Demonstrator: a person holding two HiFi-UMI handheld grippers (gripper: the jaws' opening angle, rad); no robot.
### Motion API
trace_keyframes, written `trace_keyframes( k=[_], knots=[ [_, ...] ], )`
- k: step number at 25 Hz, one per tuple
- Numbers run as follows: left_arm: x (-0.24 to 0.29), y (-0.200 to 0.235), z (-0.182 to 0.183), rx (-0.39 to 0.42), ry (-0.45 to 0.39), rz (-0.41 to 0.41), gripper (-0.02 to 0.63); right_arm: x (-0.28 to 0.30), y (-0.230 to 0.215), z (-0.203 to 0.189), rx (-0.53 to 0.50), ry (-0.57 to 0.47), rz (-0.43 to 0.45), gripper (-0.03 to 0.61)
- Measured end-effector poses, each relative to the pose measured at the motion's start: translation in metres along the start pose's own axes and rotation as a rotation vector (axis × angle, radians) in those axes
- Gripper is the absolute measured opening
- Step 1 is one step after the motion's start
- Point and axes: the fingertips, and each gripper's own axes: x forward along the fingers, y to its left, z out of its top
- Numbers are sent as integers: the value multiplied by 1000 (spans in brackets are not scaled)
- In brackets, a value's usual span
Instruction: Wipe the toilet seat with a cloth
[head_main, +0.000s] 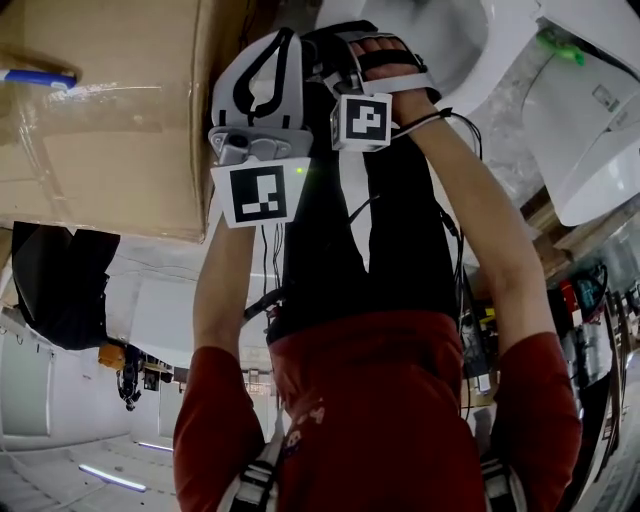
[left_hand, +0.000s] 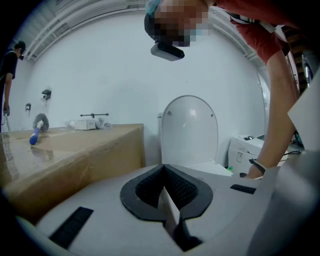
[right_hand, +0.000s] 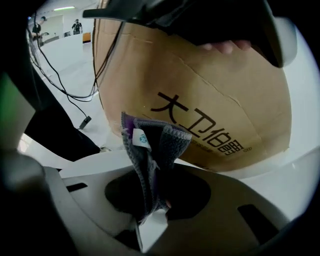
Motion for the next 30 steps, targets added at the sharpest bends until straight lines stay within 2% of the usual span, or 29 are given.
trace_keyframes(
  k=[4, 11, 14, 17, 22, 30],
  knots=[
    [-1, 1, 0, -10, 0, -1, 14, 17, -43, -17, -4, 45, -55, 74],
    [5, -1, -1, 9, 22, -20, 14, 37, -140, -50, 103, 104, -164, 74],
    [11, -2, -1, 8, 28, -23, 14, 37, -165, -71, 91, 128, -210, 74],
    [20, -6, 0, -1, 33, -31, 14, 34, -176, -98, 65, 163, -253, 74],
    [38, -25, 8, 6, 27, -87, 14, 16, -192, -148, 136, 238, -327, 75],
    [63, -67, 24, 40, 28, -190, 14, -18, -170, -222, 171, 321, -358, 75]
  ],
)
